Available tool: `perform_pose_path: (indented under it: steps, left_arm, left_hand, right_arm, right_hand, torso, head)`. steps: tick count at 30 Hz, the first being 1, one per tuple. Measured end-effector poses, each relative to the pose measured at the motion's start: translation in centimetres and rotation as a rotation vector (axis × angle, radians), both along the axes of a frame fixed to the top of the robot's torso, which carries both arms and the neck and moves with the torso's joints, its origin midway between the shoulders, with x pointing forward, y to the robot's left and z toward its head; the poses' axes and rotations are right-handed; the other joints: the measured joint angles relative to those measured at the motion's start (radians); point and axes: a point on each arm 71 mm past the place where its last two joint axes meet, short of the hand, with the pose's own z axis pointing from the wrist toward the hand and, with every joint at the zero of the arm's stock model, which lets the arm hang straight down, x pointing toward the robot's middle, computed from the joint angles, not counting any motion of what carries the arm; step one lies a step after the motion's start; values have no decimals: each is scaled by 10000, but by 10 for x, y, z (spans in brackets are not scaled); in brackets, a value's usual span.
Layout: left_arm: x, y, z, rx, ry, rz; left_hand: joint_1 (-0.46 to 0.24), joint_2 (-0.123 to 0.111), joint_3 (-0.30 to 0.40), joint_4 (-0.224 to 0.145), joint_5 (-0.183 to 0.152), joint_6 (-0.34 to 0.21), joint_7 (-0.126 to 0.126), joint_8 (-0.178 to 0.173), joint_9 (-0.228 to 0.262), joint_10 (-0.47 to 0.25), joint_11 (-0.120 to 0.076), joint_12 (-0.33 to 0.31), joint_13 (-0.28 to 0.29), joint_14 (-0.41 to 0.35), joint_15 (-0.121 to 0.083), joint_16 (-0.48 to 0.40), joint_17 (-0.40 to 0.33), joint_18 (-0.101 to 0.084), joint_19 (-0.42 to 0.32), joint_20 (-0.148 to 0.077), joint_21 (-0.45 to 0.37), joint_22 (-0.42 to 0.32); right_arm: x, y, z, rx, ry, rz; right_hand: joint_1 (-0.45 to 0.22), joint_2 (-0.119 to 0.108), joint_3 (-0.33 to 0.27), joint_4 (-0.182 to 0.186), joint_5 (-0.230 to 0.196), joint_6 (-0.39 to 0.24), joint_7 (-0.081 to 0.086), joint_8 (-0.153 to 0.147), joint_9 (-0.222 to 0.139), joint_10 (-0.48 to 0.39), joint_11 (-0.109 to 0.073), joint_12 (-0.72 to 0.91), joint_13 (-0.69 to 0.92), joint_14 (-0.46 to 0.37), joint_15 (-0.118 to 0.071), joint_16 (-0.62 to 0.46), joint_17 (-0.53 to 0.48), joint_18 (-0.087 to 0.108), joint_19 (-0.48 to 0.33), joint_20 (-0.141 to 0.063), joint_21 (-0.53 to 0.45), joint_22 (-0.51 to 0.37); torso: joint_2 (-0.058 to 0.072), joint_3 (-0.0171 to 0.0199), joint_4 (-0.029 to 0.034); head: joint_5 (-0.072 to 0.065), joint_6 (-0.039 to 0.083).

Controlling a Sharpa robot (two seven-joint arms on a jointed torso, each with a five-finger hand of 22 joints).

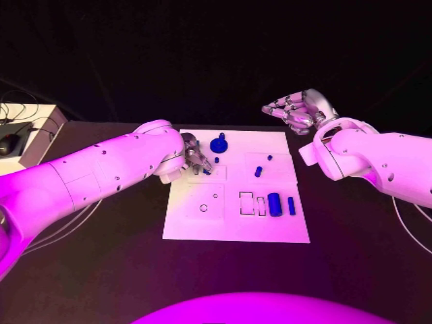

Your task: Assemble the parts on the task board

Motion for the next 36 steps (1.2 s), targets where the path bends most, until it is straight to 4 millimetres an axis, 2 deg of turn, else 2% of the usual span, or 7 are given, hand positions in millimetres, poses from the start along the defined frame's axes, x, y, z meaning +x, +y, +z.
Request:
perform_pose_path:
  steps: [16, 26, 31, 33, 36]
  left_arm:
    - [3, -2, -1, -89, -93, 189]
    - [3, 0, -2, -181, 121, 260]
    - [3, 1, -3, -242, 240, 309]
    - [3, 2, -4, -283, 302, 340]
    - [3, 3, -4, -349, 380, 403]
  left_hand:
    - [-103, 113, -69, -70, -56, 35, -35, 61, 106, 35, 35, 0, -60, 2, 1, 103, 68, -1, -1, 1, -42, 76]
    - [-197, 207, -43, -97, -63, 68, -23, 60, 106, 35, 35, 0, -111, 5, 5, 220, 201, 0, 34, 38, -42, 137]
    - [-233, 243, -43, -97, -64, 116, 25, 60, 74, 98, 99, -14, -203, 17, 17, 276, 276, -33, 34, 38, -42, 174]
    - [-275, 285, -72, -125, -79, 172, 76, 17, 22, 167, 166, -200, -344, 20, 18, 277, 288, -148, 55, 16, -42, 191]
    - [-364, 374, -84, -137, -84, 307, 54, -133, -132, 345, 206, -535, -668, 78, 5, 257, 215, -148, 93, -21, -115, 191]
  right_arm:
    - [0, 1, 0, -37, -26, 30]
    - [0, 1, 0, -43, -27, 30]
    - [0, 0, 0, -45, -25, 29]
    - [0, 0, 0, -46, -25, 29]
    - [0, 0, 0, -48, -26, 26]
  right_hand:
    - [0, 0, 1, -1, 57, 8, -11, 0, -10, 1, 1, 0, -2, 0, 0, 0, -3, 0, 0, 0, 0, -2]
    - [0, 0, 28, -28, 57, 8, -12, 0, -10, 1, 1, 0, -3, 0, 0, 0, -4, 0, 0, 0, 0, -3]
    - [0, 0, 28, -28, 57, 9, -13, 0, -9, 1, 1, 0, -3, 0, 0, 0, -5, 0, 0, 0, 0, -4]
    - [0, 0, 28, -28, 78, 9, -13, 0, -9, 1, 1, 0, -3, 0, 0, 0, -5, 0, 0, 0, 0, -5]
    - [0, 0, 28, -28, 117, 9, -13, 0, -9, 1, 2, 0, -4, 0, 0, 0, -6, 1, 0, 0, 0, -5]
  torso:
    - [13, -9, -7]
    - [10, -8, 0]
    - [7, -5, -1]
    - [5, -5, -1]
    - [5, -5, 0]
  head:
    - [-21, 25]
    - [-41, -17]
    - [-42, -32]
    - [-42, -35]
    - [-49, -36]
